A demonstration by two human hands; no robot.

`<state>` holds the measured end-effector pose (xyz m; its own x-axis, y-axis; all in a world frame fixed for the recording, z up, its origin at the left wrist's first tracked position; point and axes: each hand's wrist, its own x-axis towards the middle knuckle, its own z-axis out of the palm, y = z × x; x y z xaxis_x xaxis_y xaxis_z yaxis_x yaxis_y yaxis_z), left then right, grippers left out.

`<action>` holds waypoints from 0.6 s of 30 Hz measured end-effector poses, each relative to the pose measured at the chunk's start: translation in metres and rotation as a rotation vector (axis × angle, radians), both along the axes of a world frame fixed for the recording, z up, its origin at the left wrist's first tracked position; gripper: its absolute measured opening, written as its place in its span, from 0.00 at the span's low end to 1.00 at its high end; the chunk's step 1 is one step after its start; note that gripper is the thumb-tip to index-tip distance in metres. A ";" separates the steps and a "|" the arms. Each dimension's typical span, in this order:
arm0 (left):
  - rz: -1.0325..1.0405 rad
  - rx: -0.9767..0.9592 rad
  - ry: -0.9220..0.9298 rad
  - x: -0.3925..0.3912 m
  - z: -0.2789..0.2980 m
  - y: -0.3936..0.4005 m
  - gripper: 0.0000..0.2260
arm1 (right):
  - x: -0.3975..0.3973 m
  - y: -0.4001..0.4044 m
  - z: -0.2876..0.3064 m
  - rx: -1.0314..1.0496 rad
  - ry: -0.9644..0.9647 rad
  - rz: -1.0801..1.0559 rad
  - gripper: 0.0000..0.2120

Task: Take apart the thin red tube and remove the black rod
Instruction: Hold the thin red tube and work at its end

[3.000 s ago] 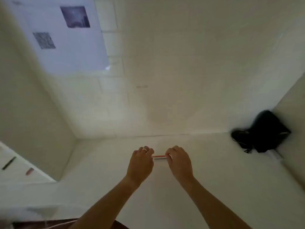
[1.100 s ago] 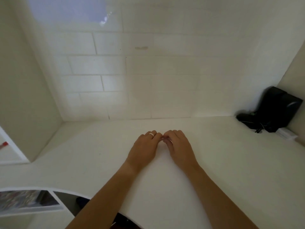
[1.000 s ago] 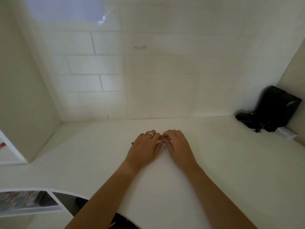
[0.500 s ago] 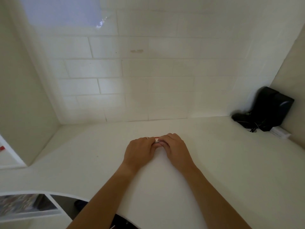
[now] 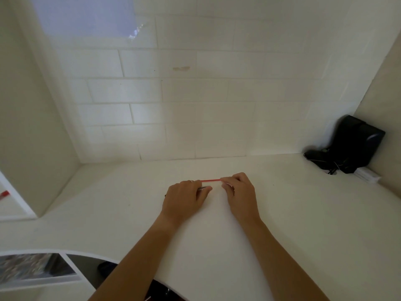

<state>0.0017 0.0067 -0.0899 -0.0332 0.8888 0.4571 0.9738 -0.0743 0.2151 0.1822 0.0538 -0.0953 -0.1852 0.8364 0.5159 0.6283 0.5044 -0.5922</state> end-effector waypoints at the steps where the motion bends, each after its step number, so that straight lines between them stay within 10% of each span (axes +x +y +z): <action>1: -0.010 0.011 -0.003 0.000 0.000 0.000 0.18 | 0.000 0.000 0.000 -0.022 0.000 -0.010 0.10; 18: -0.183 0.092 -0.084 -0.004 -0.002 0.002 0.04 | -0.001 0.002 0.000 -0.069 -0.076 -0.110 0.07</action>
<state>-0.0022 0.0086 -0.0915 0.0834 0.8381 0.5390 0.9212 -0.2711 0.2790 0.1812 0.0554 -0.0952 -0.1264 0.8869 0.4443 0.7220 0.3894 -0.5719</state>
